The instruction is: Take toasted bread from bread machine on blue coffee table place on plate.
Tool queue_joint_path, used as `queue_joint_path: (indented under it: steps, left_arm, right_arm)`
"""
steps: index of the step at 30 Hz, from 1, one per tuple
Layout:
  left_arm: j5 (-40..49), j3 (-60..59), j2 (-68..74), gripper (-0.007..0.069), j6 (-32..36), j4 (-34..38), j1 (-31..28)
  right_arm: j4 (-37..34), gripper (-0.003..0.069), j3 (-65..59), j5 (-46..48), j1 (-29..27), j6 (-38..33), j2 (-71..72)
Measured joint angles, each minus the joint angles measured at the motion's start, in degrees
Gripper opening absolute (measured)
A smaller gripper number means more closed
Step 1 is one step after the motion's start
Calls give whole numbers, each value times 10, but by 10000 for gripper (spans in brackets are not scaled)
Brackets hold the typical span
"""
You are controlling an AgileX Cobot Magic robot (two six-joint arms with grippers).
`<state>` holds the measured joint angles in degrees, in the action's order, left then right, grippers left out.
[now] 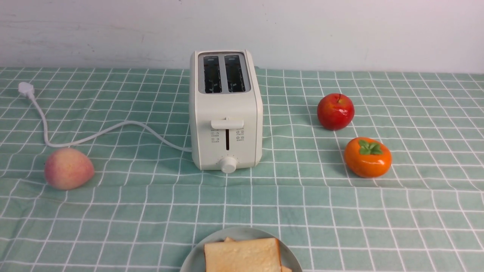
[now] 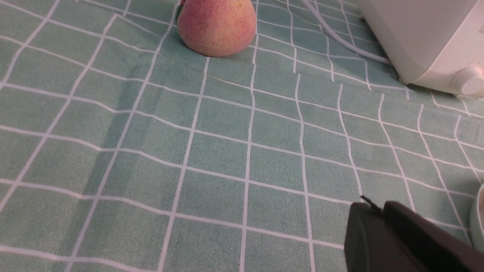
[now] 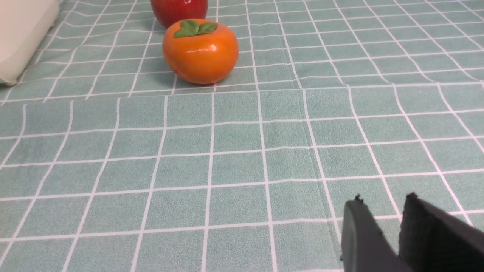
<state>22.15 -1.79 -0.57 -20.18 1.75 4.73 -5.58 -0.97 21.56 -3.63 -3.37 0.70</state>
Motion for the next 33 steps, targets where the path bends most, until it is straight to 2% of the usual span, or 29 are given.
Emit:
queue_joint_path:
  steps: [33]
  left_arm:
    - [0,0,0,71,0,0,0]
  right_arm:
    - [0,213,0,0,0,0,0]
